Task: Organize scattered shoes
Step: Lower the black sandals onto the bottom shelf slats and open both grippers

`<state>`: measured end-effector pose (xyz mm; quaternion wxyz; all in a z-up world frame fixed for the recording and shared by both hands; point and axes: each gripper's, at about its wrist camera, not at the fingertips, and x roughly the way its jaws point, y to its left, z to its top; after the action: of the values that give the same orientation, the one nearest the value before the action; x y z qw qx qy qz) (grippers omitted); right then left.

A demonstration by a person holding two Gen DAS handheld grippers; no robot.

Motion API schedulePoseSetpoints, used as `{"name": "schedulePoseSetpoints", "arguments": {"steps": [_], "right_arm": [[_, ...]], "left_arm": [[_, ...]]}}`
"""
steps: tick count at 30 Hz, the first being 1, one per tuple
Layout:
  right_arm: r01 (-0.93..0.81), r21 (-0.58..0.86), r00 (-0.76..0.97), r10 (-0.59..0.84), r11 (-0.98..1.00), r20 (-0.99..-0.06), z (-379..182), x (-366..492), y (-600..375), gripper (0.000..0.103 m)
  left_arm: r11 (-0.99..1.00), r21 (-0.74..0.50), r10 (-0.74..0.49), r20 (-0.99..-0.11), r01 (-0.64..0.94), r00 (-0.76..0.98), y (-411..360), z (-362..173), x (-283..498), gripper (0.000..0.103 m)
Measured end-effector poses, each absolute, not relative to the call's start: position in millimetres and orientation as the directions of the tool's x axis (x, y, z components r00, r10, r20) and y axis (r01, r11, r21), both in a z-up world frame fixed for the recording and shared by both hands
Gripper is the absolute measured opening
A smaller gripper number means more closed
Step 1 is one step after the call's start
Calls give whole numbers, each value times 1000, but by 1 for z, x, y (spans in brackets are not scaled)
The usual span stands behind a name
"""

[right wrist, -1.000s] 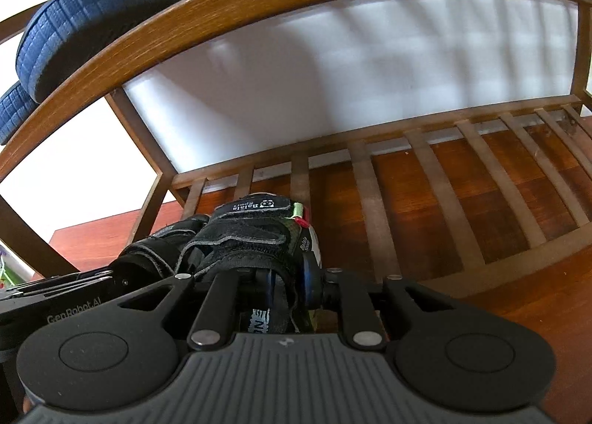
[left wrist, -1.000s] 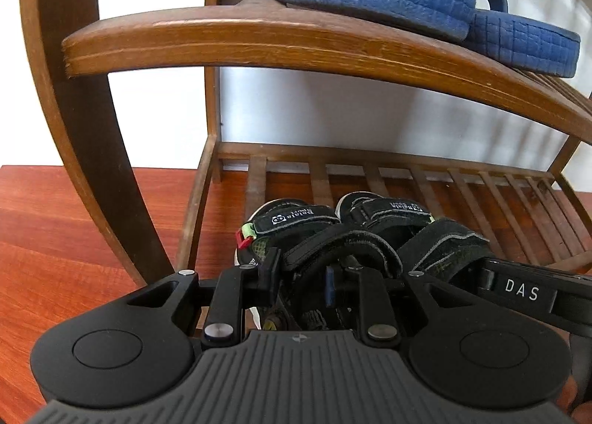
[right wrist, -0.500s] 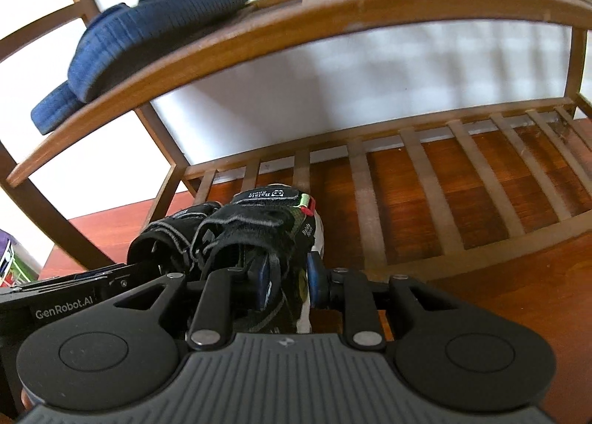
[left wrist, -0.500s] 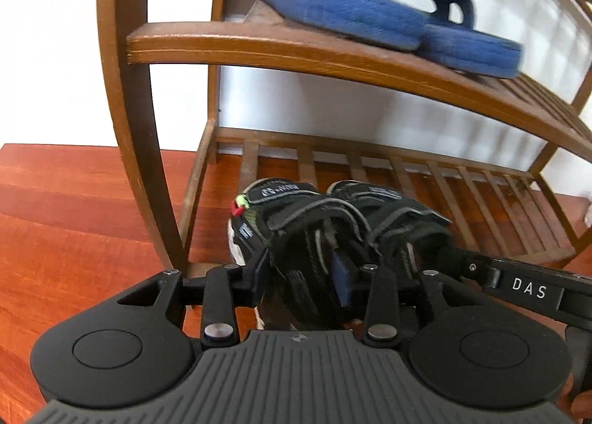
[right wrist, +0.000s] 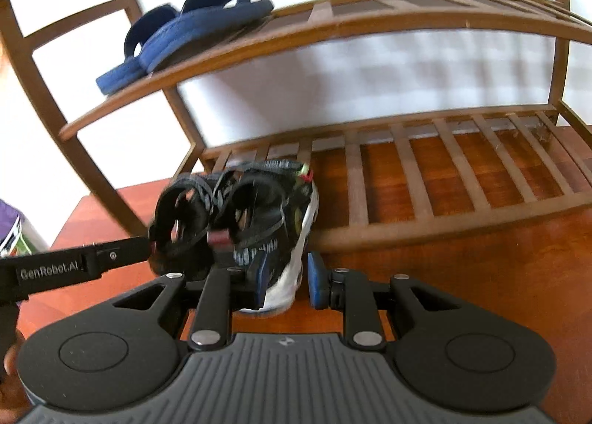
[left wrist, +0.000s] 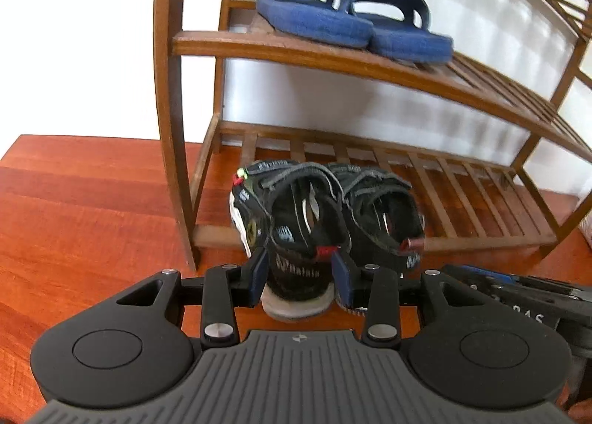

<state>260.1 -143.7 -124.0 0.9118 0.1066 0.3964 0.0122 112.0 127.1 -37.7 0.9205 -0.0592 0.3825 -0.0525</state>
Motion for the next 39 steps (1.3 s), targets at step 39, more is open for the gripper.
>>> {"name": "schedulePoseSetpoints", "arguments": {"steps": [39], "right_arm": [[-27, 134, 660, 119, 991, -741, -165, 307, -120, 25]], "left_arm": [[984, -179, -129, -740, -9, 660, 140, -71, 131, 28]]}}
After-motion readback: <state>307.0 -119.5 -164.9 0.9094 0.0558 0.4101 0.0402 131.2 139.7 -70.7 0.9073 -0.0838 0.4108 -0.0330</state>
